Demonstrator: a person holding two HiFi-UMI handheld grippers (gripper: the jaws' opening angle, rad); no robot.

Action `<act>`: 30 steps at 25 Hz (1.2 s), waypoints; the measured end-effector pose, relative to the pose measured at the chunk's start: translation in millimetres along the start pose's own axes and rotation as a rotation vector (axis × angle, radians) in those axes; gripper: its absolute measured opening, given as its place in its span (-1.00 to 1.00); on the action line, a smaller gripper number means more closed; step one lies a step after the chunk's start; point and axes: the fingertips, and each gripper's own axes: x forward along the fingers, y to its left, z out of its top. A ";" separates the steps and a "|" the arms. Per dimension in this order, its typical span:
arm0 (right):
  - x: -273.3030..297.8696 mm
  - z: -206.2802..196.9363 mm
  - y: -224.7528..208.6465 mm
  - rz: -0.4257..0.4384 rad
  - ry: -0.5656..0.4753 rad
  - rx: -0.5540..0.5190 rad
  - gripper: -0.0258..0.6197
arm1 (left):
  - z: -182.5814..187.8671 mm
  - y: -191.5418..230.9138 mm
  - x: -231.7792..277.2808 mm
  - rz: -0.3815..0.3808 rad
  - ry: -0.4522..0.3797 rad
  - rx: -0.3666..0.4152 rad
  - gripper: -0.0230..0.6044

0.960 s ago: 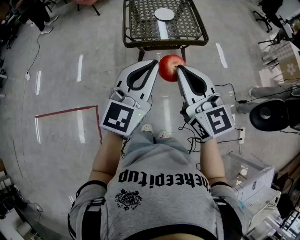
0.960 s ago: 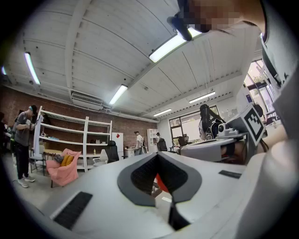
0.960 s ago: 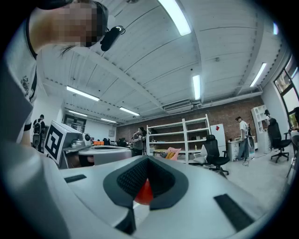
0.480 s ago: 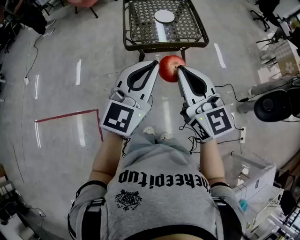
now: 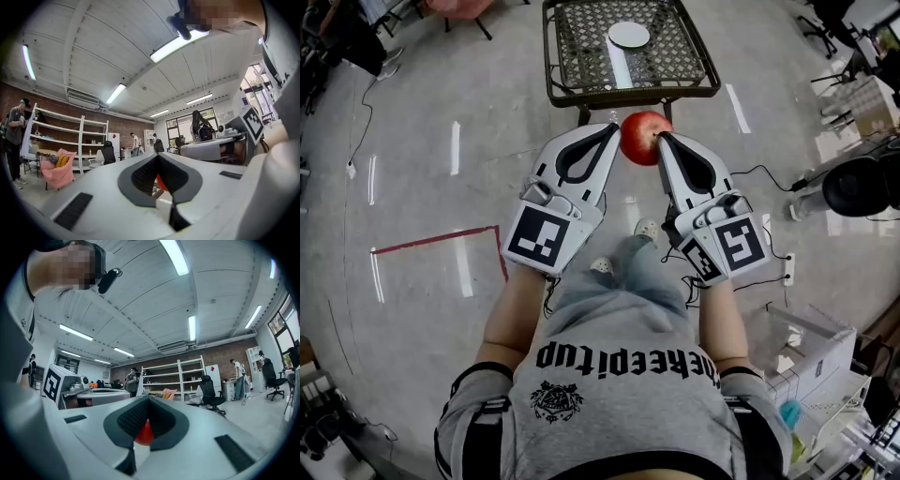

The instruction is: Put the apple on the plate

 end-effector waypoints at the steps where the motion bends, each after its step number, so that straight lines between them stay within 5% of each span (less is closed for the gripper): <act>1: 4.4 0.1 -4.2 -0.003 -0.001 0.002 -0.88 | -1.0 4.2 3.6 0.003 0.003 0.000 -0.87; 30: 109.8 -3.9 -213.2 0.205 0.030 -0.015 -0.88 | -4.1 77.5 224.1 0.199 -0.049 0.004 -0.87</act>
